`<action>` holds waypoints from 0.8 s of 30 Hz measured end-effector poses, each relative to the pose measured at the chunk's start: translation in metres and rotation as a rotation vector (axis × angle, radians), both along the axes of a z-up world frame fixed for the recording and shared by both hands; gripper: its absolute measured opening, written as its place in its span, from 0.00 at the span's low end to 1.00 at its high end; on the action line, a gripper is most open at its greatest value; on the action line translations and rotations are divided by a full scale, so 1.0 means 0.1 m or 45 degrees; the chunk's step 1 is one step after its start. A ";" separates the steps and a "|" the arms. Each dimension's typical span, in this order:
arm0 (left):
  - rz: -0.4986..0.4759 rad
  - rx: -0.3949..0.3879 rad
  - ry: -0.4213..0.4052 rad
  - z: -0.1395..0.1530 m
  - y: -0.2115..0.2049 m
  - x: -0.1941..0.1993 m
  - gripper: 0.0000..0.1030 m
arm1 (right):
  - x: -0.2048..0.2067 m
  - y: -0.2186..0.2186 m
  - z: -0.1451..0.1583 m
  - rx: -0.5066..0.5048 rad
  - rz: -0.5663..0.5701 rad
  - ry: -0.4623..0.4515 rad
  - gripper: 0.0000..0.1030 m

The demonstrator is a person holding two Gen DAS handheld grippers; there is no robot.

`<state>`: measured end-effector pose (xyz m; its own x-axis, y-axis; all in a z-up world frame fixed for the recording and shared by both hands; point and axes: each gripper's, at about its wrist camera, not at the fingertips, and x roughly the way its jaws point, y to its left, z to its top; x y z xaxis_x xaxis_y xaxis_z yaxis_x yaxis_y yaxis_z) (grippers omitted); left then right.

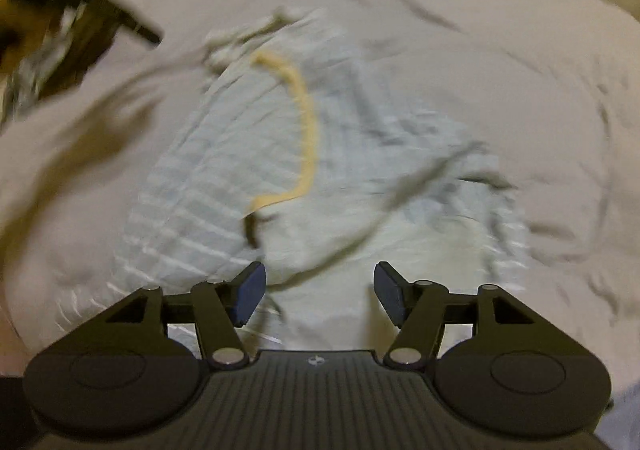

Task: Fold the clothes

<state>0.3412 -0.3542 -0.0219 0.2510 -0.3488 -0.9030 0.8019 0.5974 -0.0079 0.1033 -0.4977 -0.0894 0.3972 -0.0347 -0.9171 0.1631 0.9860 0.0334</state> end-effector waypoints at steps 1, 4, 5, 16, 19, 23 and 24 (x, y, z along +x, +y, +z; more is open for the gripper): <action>-0.004 0.000 0.004 -0.03 0.02 0.01 0.20 | 0.06 0.08 -0.11 -0.030 0.035 0.023 0.63; -0.018 0.002 0.018 -0.12 0.07 0.04 0.22 | 0.18 0.23 -0.34 -0.152 0.121 0.088 0.60; -0.023 0.002 0.022 -0.15 0.09 0.05 0.22 | 0.21 0.27 -0.40 -0.195 0.146 0.109 0.40; -0.301 0.007 -0.137 -0.38 -0.42 0.36 0.35 | 0.11 -0.69 0.76 -0.375 -0.084 -0.051 0.00; -0.421 0.016 -0.211 -0.47 -0.71 0.39 0.39 | 0.11 -1.21 0.85 -0.436 -0.163 -0.059 0.00; -0.502 0.051 -0.258 -0.64 -1.09 0.45 0.41 | 0.14 -1.83 0.78 -0.423 -0.274 -0.068 0.00; -0.514 0.056 -0.255 -0.67 -1.16 0.47 0.41 | 0.16 -1.95 0.76 -0.410 -0.290 -0.070 0.00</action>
<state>0.3879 -0.4702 -0.0889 0.2740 -0.4169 -0.8667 0.9539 0.2329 0.1895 0.1190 -0.6932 -0.0135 0.3941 -0.4095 -0.8228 0.3852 0.8864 -0.2567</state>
